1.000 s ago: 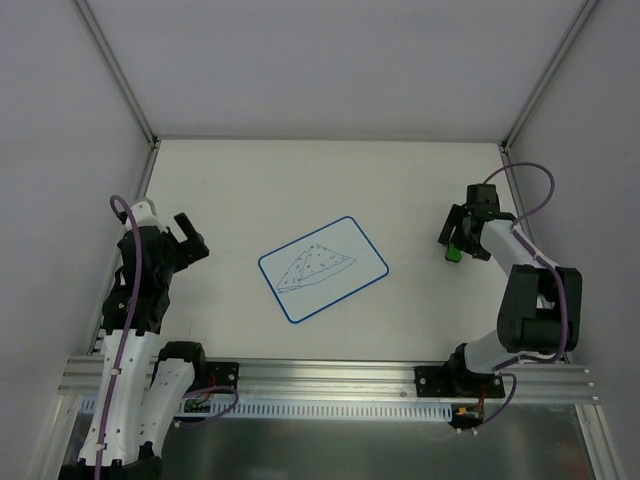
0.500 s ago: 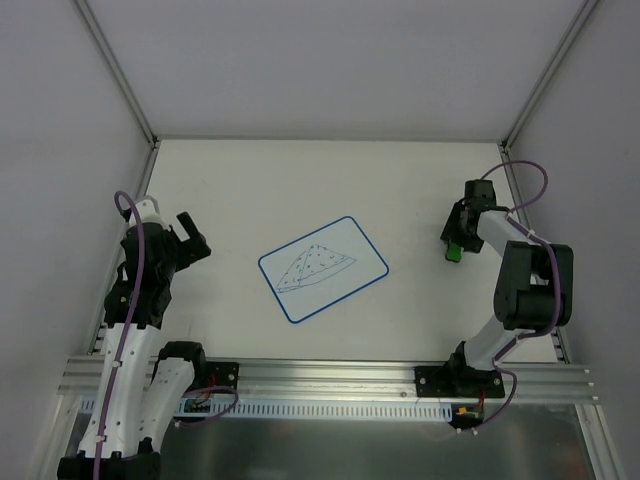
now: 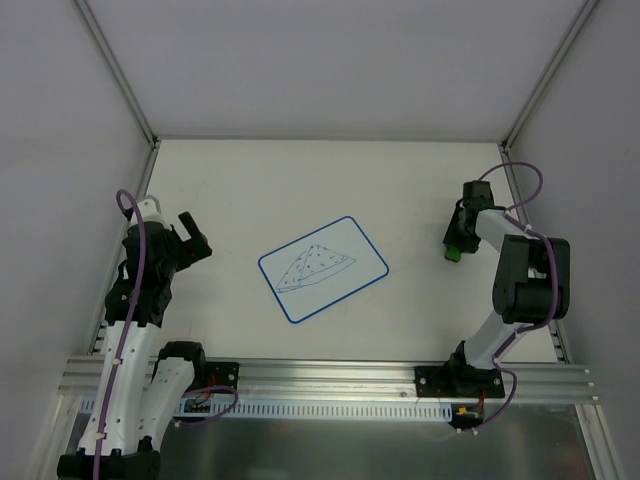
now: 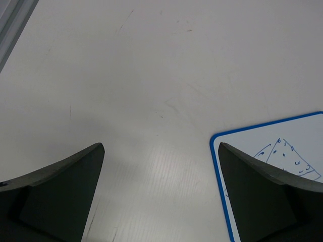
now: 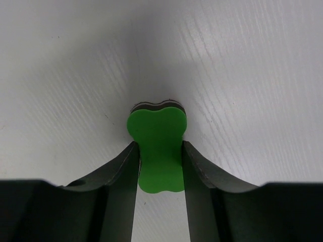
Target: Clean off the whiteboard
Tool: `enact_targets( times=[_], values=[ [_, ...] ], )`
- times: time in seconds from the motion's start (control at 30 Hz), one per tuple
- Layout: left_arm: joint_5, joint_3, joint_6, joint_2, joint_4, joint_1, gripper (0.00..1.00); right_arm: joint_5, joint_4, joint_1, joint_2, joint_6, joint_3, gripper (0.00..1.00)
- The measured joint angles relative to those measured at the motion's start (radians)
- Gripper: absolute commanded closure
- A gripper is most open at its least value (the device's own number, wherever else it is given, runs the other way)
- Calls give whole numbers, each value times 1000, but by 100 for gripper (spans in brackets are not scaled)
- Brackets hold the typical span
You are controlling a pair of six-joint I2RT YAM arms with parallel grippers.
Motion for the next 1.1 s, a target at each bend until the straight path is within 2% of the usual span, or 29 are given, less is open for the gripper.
enact_targets(
  times=[0.2,0.3,0.53,0.67,0.77,0.8,0.9,1.0,1.07,1.1],
  values=[
    [12,0,0,3,0,0,1,5,0,10,0,-27,6,78],
    [51,0,-3,18,2,0,1,18,-3,61,-12,-47,6,82],
    [252,-32,-76,198,14,-3,1,33,-6,389,-60,-80,70,84],
    [265,-63,-153,334,8,-100,3,26,-6,526,-52,-81,124,85],
    [230,-56,-212,405,13,-233,9,26,-7,596,-14,-79,175,85],
    [223,-51,-225,426,16,-252,16,26,-6,620,5,-78,192,85],
    [185,-35,-253,518,56,-264,21,27,-5,682,63,-74,226,86],
    [157,-8,-262,619,97,-264,29,26,-8,737,112,-70,243,86],
    [151,11,-263,689,135,-264,39,26,-10,760,129,-69,246,86],
    [150,16,-261,716,158,-264,40,26,-10,769,135,-68,246,86]
  ],
)
